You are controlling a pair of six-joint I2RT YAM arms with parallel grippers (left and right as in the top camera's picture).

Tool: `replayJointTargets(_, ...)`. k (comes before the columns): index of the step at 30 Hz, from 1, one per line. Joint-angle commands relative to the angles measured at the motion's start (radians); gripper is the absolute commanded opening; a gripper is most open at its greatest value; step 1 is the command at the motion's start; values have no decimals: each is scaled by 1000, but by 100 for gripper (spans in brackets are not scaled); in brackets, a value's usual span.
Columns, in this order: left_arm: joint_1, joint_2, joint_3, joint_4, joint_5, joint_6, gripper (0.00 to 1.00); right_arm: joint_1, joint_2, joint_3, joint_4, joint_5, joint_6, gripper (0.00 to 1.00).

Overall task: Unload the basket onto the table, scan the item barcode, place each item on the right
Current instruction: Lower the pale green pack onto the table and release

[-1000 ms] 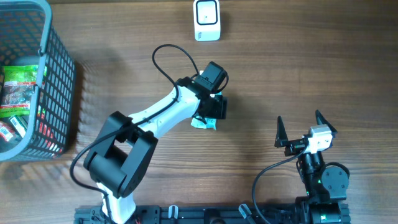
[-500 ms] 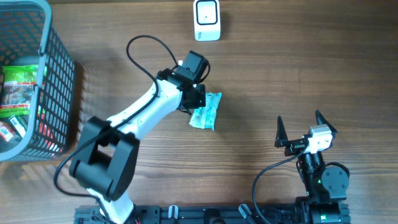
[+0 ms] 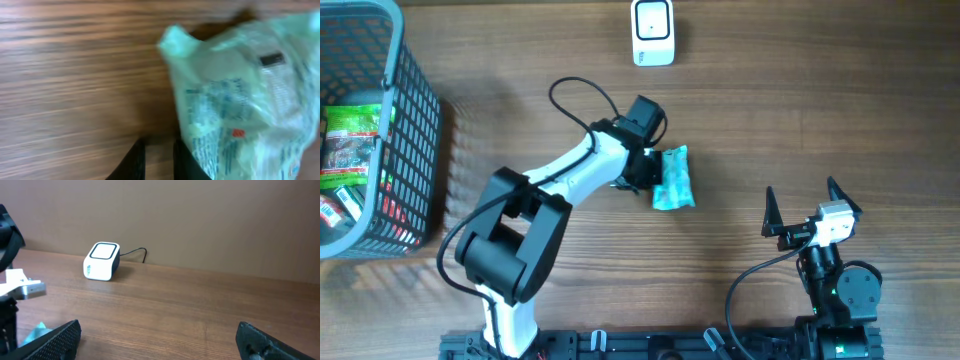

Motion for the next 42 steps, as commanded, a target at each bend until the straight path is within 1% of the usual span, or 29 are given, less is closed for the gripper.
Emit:
replayJointTargets(1, -45, 17, -8, 47, 42, 2, 17, 1, -2, -1, 5, -2, 1, 100)
replayJointTargets(4, -48, 17, -8, 68, 32, 2, 18, 1, -2, -1, 5, -2, 1, 100)
replayJointTargets(6, -36, 17, -8, 78, 12, 2, 20, 1, -2, -1, 5, -2, 1, 100)
replayJointTargets(9, -26, 17, -8, 111, -38, 2, 22, 1, -2, -1, 5, -2, 1, 100)
replayJointTargets(13, -43, 17, -8, 158, -52, 2, 21, 1, -2, -1, 5, -2, 1, 100)
replayJointTargets(15, -55, 15, -7, 161, -38, 2, 18, 1, -2, -1, 5, -2, 1, 100)
replayJointTargets(17, -53, -19, 1, 135, -51, 3, 18, 1, -2, -1, 5, -2, 1, 100)
replayJointTargets(18, -40, -58, 13, 109, -83, 6, 20, 1, -2, -1, 5, -2, 0, 100)
replayJointTargets(22, 59, -237, 113, -29, -180, 6, 32, 1, -2, -1, 5, -2, 1, 100)
replayJointTargets(24, 169, -362, 188, -90, -195, 14, 54, 1, -2, -1, 5, -2, 1, 100)
replayJointTargets(25, 214, -404, 213, -100, -195, 22, 59, 1, -2, -1, 5, -2, 1, 100)
replayJointTargets(26, 266, -447, 238, -106, -195, 32, 62, 1, -2, -1, 5, -2, 1, 100)
replayJointTargets(27, 341, -499, 266, -106, -195, 32, 70, 1, -2, -1, 5, -2, 1, 100)
replayJointTargets(30, 603, -619, 323, -106, -194, 32, 71, 1, -2, -1, 5, -2, 1, 100)
replayJointTargets(32, 745, -663, 325, -107, -195, 33, 71, 1, -2, -1, 5, -2, 0, 100)
replayJointTargets(33, 840, -679, 325, -111, -195, 38, 72, 1, -2, -1, 5, -2, 1, 100)
replayJointTargets(35, 988, -685, 325, -127, -195, 76, 75, 1, -2, -1, 5, -2, 1, 100)
replayJointTargets(36, 1036, -682, 325, -138, -196, 89, 76, 1, -2, -1, 5, -2, 1, 100)
replayJointTargets(37, 1130, -666, 325, -161, -199, 115, 80, 1, -2, -1, 5, -2, 0, 100)
replayJointTargets(40, 1269, -605, 325, -208, -200, 179, 86, 1, -2, -1, 5, -2, 1, 100)
replayJointTargets(42, 1327, -544, 321, -235, -199, 210, 95, 1, -2, -1, 5, -2, 0, 100)
